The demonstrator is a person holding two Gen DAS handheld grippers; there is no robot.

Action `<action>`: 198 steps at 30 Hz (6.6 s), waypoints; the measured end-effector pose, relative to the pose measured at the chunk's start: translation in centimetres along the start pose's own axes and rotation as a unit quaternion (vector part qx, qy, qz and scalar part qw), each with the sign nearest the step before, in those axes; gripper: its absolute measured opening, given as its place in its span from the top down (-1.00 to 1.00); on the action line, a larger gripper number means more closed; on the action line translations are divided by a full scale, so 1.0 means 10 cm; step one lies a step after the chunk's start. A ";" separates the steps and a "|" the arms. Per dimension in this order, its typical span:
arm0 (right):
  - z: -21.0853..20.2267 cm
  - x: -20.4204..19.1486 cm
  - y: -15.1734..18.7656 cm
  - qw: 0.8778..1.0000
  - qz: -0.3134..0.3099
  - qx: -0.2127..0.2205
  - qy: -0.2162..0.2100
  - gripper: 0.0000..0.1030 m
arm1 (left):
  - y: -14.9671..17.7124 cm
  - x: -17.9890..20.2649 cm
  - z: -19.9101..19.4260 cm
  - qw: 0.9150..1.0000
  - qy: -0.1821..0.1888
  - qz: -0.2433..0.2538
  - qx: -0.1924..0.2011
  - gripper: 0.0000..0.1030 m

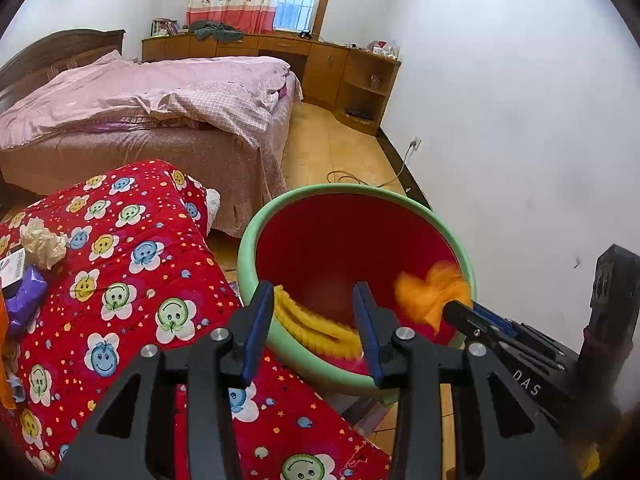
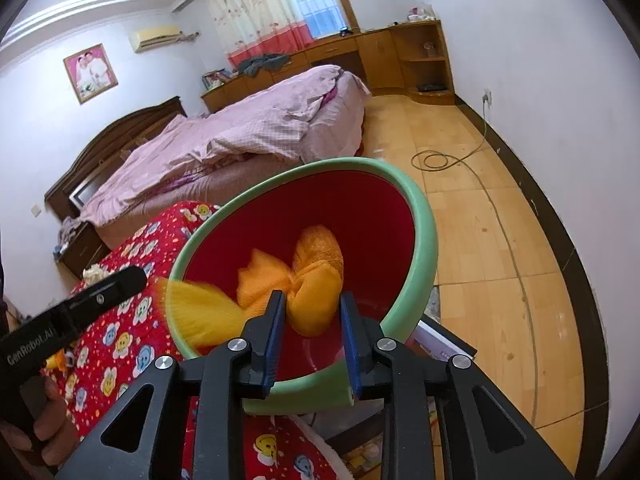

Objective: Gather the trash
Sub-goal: 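Open the left tool over the bin while the right tool releases the orange foam into it, then move both tools back from the bin to the items on the bedspread, then grasp the second yellow foam net with the left tool while the right tool grasps the orange mesh bag, then carry the yellow net with the left tool while the right tool carries the orange mesh bag to the bin, then open the left tool over the bin while the right tool drops the orange mesh bag in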

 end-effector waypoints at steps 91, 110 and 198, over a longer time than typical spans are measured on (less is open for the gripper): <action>0.52 -2.77 0.52 0.971 -0.175 -0.093 -0.133 -0.14 | 0.95 -3.29 -1.22 0.949 -0.160 -0.271 -0.008 0.75; 0.74 -3.60 0.83 0.946 -0.226 -0.125 -0.195 -0.14 | 1.04 -3.28 -1.97 0.938 -0.223 -0.260 0.046 0.77; -0.20 -0.77 -0.28 0.997 -0.018 -0.004 -0.069 0.86 | 0.02 -0.52 -0.78 0.998 0.005 -0.069 0.000 0.77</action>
Point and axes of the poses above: each gripper's, at about its wrist camera, not at the fingertips, and z roughly the way its jaws point, x to its right, y to its underside, the point moved 7 cm from there along z, roughly the way its jaws point, and after that the axes turned 1 degree about x, right-handed, at the moved point
